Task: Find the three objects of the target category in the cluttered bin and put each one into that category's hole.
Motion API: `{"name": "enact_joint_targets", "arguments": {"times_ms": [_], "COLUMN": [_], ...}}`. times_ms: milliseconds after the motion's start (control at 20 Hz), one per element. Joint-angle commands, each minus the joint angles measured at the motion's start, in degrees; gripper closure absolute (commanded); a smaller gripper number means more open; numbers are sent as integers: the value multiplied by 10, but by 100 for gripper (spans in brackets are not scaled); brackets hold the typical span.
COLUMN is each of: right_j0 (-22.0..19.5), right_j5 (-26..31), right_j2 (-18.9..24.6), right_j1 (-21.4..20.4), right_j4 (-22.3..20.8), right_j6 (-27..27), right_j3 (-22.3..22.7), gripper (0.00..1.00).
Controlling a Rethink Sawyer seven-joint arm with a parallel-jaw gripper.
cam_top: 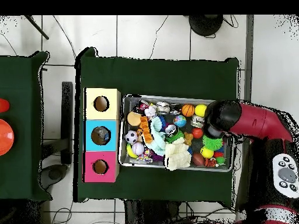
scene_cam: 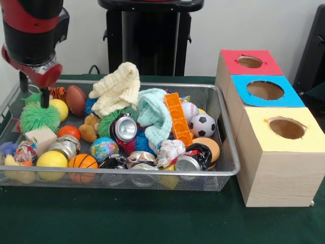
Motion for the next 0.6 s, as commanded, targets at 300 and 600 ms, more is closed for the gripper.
{"name": "enact_joint_targets", "arguments": {"times_ms": [300, 600], "right_j0": [-38, -39], "right_j5": [-62, -75], "right_j2": [164, 184], "right_j1": [3, 12], "right_j4": [46, 56], "right_j6": [-100, -62], "right_j3": [103, 118], "gripper": [0, 0]}}
